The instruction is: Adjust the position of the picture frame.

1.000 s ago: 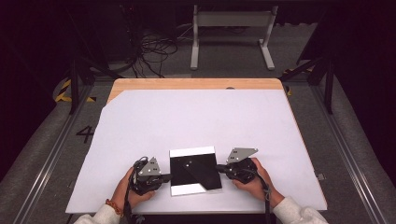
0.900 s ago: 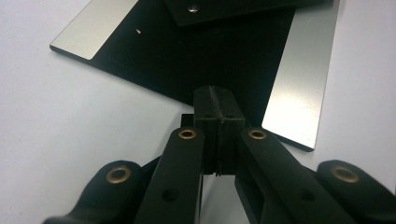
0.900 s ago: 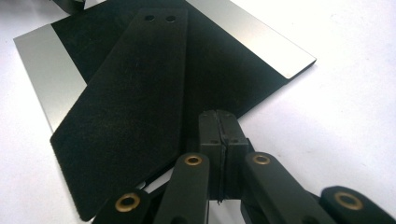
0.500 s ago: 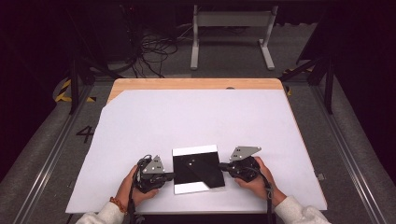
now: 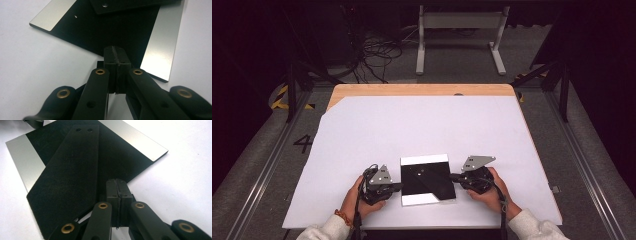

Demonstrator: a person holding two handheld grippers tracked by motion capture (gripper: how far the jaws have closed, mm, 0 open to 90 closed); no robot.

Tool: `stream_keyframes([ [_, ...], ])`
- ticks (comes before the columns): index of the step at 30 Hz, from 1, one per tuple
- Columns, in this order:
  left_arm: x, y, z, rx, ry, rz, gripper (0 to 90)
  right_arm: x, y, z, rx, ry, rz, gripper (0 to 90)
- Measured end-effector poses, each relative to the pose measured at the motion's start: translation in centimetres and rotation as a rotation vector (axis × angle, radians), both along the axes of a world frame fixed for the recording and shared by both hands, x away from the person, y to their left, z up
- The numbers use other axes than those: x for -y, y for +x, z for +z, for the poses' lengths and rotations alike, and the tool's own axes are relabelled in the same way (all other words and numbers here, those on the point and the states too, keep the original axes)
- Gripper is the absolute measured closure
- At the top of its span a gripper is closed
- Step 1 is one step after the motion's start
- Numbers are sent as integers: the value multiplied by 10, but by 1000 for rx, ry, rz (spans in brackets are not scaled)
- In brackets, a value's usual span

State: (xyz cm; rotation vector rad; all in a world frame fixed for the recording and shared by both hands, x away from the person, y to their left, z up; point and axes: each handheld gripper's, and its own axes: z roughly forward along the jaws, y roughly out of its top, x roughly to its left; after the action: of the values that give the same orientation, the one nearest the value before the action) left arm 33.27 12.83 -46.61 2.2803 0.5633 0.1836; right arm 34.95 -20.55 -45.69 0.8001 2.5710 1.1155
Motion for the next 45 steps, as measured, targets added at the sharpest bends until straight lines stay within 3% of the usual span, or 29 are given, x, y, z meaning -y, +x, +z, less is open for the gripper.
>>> stream_keyframes([
  [15, 11, 3, 1, 27, 27, 12, 897, 9, -2, 1, -10, -6, -5, 900],
  [41, 18, 14, 1, 21, 16, 5, 897, 16, -11, 1, -12, -1, -16, 900],
  [45, 20, 15, 2, 25, 31, -1, 899, 18, -11, 1, -12, -1, -21, 900],
])
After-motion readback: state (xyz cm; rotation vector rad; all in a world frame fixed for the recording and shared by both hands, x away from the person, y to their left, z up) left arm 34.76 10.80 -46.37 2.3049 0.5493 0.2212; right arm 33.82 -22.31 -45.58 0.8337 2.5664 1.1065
